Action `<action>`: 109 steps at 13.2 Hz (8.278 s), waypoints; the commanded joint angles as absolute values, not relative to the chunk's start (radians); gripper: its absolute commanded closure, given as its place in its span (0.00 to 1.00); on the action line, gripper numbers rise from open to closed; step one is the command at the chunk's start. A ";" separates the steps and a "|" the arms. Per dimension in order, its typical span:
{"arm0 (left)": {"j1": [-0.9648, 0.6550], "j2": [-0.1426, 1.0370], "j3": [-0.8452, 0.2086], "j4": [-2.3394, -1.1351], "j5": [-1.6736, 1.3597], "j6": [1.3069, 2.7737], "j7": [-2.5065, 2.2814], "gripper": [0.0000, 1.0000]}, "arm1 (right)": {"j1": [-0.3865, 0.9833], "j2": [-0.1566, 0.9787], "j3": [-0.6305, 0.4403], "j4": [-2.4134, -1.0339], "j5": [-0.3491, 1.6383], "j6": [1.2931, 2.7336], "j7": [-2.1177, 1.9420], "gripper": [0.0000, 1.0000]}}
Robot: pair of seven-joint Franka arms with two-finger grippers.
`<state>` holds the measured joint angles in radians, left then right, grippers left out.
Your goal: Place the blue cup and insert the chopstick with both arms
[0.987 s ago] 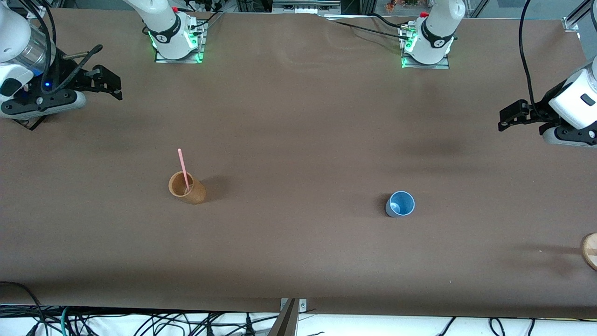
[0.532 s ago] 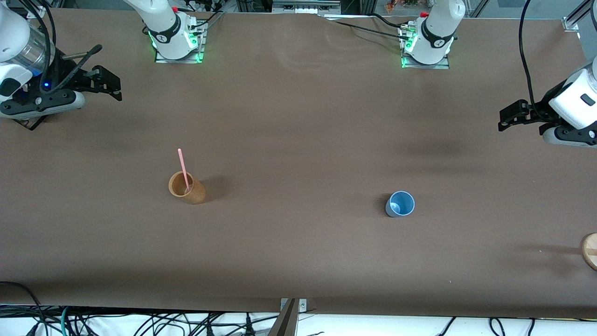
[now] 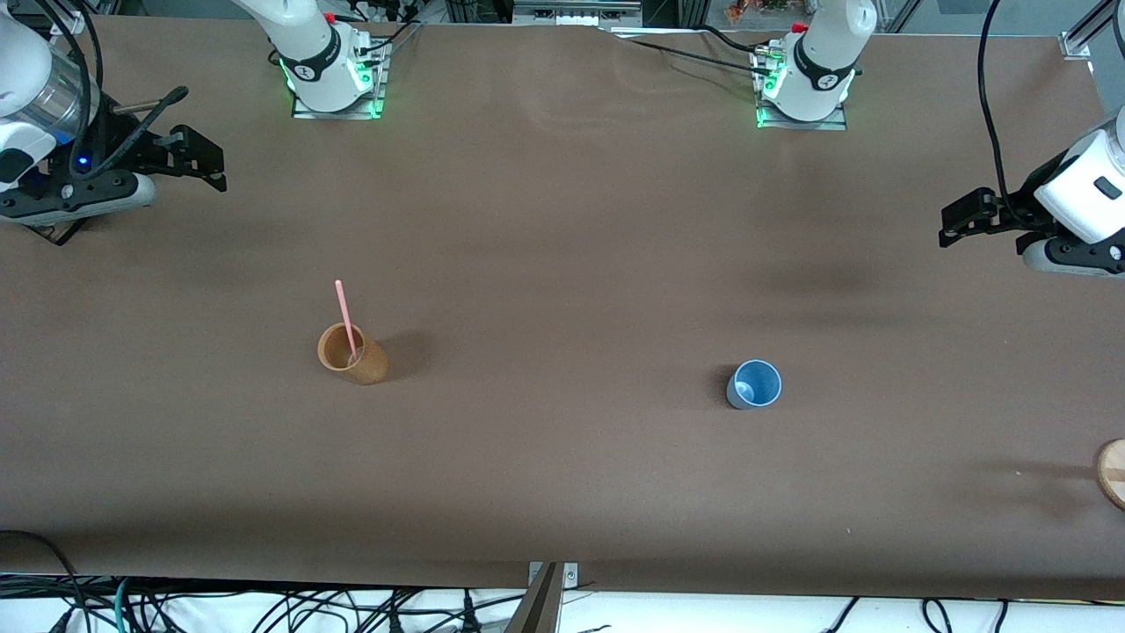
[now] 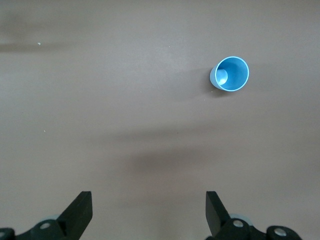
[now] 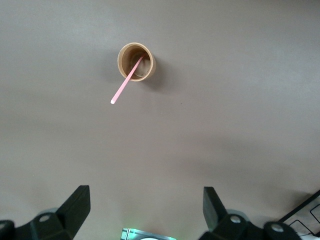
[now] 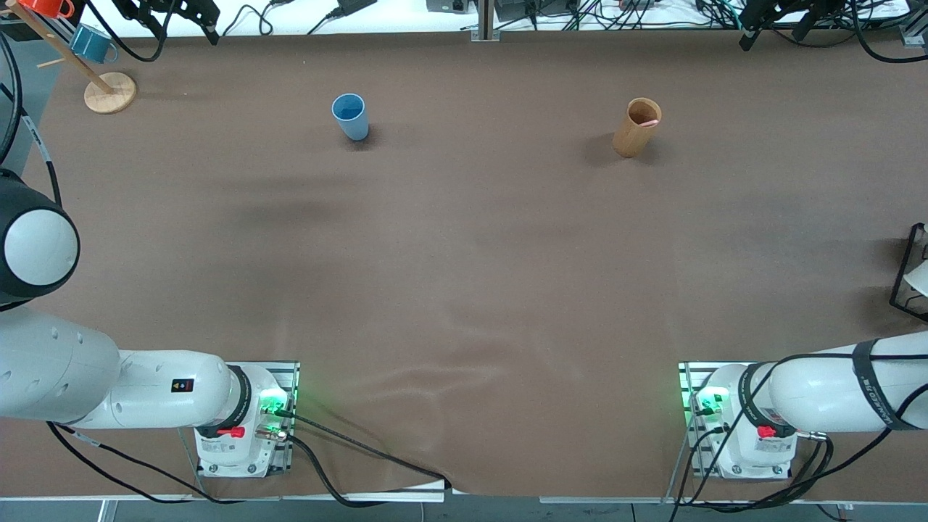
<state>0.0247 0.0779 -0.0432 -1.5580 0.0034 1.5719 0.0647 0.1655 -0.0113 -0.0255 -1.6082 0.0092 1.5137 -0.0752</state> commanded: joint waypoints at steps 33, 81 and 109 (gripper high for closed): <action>-0.087 0.358 -0.064 -1.502 -0.028 1.736 0.091 0.00 | 0.127 0.283 -0.011 -1.620 0.135 1.689 0.158 0.00; -0.387 0.444 -0.273 -1.506 0.112 1.726 -0.647 0.00 | 0.129 0.359 0.014 -1.468 0.414 1.450 0.359 1.00; -0.031 -0.057 -0.060 -1.629 -0.018 1.509 -0.187 0.00 | 0.730 0.522 0.032 -1.503 0.784 2.157 1.201 1.00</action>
